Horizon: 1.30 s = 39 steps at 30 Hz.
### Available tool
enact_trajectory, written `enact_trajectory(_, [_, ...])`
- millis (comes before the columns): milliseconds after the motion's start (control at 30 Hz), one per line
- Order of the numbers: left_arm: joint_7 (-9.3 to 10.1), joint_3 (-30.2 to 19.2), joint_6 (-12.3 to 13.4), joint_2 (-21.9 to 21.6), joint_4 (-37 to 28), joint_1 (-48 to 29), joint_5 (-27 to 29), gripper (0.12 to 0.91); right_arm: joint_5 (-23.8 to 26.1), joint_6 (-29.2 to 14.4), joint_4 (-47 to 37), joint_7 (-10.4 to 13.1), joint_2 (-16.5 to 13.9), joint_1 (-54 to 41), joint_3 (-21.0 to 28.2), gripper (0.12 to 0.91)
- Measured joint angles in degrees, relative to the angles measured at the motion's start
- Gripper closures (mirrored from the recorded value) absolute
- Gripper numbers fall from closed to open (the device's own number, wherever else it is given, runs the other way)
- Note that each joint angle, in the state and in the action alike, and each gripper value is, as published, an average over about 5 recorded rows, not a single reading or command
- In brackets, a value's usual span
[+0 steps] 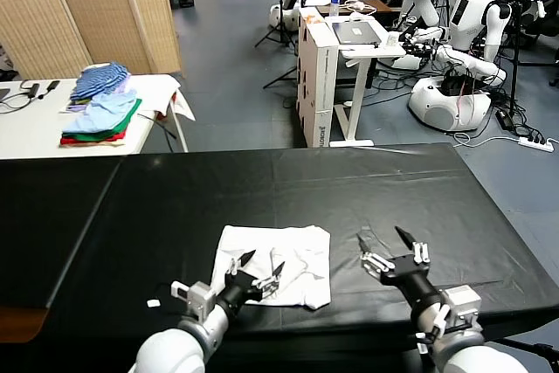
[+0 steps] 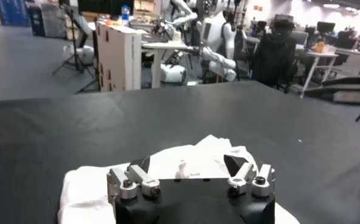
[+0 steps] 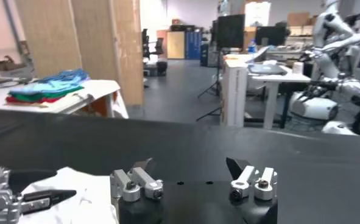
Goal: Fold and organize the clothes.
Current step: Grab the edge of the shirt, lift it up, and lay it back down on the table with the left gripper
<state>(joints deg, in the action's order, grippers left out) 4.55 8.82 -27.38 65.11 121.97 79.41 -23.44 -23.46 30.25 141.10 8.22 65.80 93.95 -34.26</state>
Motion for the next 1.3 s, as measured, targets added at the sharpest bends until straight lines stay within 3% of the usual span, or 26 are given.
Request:
enact_trajectory(300, [0.42,-1.2,-0.4,1.6,-1.3,-1.1,-1.5,0.399,0.2,0.1,0.3,0.1,0.9,1.4,-1.4,0.118])
enact_trajectory(567, [0.16,-1.6,-0.2,2.1,-1.4,-0.9,-1.4,0.657,0.2,0.1,0.5,0.2,1.2,2.0,-1.7,0.118])
enact_trajectory(833, [-2.05,-2.4,0.3,1.8,0.6,0.0,-1.5,0.844,0.3,0.1,0.7,0.3,1.7,2.4,-1.6,0.118])
enact_trajectory(967, [-3.09,-3.6,0.2,1.6,2.3,0.8,-1.2,0.881,0.4,0.3,0.7,0.3,1.9,2.5,-1.5,0.118])
enact_trajectory(1300, [-5.36,-8.4,0.5,1.8,2.7,1.4,2.9,0.885,0.5,0.6,0.7,0.3,2.5,2.7,-1.3,0.118])
